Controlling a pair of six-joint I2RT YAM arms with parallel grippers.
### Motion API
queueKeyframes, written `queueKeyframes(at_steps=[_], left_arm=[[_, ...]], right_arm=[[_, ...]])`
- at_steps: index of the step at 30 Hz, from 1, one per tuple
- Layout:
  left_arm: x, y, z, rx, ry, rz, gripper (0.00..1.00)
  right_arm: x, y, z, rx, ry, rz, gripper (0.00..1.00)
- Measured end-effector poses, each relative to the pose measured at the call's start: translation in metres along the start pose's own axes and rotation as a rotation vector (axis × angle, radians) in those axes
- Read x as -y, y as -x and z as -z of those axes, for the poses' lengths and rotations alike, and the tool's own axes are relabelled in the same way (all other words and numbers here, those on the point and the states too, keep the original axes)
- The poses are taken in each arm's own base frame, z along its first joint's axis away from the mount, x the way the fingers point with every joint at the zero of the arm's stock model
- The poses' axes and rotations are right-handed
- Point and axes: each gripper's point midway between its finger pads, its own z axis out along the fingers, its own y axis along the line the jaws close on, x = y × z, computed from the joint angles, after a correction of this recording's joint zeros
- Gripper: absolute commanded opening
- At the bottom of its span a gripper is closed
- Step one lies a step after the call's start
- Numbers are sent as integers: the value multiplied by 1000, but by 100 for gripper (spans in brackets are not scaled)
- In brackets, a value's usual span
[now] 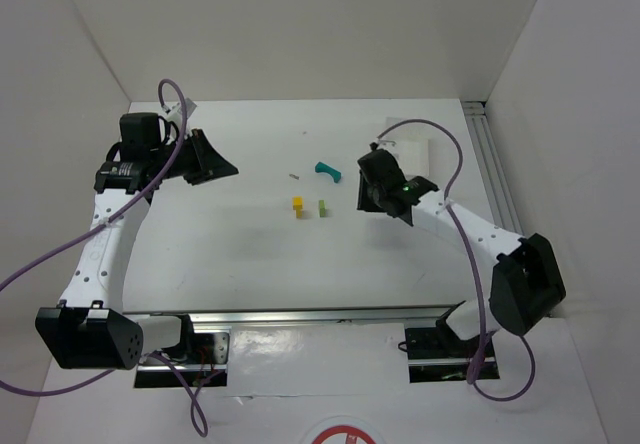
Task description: Build the wood block tower
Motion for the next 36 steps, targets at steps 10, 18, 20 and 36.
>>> queueKeyframes(at_steps=[10,18,20,36], left_arm=[[-3,-3,-2,-7,7,8,19],[-4,-3,-1,-6,9,7,19],[-4,-3,-1,-6,9,7,18],[-4,-3,-1,-5,11,4,18]], right_arm=[[-99,3,-15,-38,104,69,36],[-119,5,-29,-54,111,66,36],[-122,7,-32,-53,110,65,36],[-125,-4,-45,-78,89,79,36]])
